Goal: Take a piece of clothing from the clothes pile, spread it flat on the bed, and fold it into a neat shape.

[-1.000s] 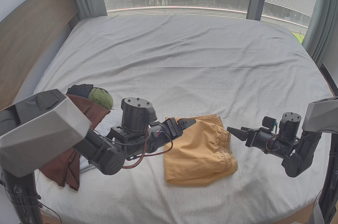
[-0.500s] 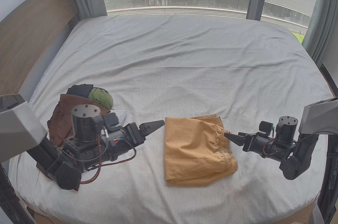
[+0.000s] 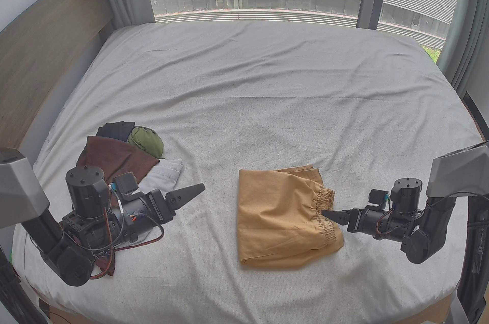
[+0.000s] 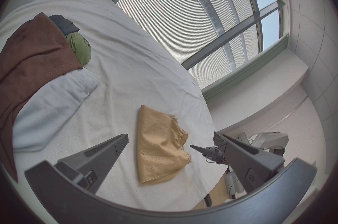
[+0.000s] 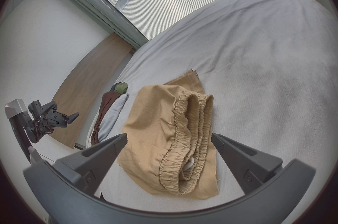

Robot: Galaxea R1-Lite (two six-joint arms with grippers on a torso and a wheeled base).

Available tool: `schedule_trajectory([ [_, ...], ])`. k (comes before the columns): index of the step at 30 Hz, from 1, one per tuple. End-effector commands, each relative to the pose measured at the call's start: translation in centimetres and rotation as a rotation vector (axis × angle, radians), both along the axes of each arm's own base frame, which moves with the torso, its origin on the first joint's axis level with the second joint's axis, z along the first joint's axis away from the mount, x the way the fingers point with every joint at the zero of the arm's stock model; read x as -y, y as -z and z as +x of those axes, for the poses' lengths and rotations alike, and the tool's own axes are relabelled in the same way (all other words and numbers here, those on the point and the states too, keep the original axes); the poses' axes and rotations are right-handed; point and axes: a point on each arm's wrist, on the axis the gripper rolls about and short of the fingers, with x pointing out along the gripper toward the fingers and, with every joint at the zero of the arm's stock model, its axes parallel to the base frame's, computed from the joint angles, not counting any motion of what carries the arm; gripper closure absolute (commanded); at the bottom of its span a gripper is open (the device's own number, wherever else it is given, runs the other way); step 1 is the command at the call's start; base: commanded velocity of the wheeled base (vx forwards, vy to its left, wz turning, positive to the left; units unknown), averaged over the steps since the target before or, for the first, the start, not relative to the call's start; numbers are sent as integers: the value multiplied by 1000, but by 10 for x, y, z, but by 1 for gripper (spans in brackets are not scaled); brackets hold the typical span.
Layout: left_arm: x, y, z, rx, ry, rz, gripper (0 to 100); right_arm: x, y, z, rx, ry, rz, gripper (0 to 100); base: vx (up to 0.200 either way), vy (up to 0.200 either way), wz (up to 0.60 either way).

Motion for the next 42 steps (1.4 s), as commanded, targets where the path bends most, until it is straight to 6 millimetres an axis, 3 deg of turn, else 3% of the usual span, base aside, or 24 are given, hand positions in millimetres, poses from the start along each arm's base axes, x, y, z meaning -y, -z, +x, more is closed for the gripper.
schedule_trajectory([
  [1,-8,23,4,-39,13,50,0,1,16,-2,-55,0,-12,0,0,0,0],
  [7,-11,40,6,-6,14,57,0,5,31,-1,-96,14,-20,0,0,0,0],
  [19,-10,39,6,-6,20,56,0,4,49,0,-144,14,-24,0,0,0,0],
  [42,-7,38,6,2,28,57,0,-29,46,-2,-202,-16,82,0,0,0,0],
])
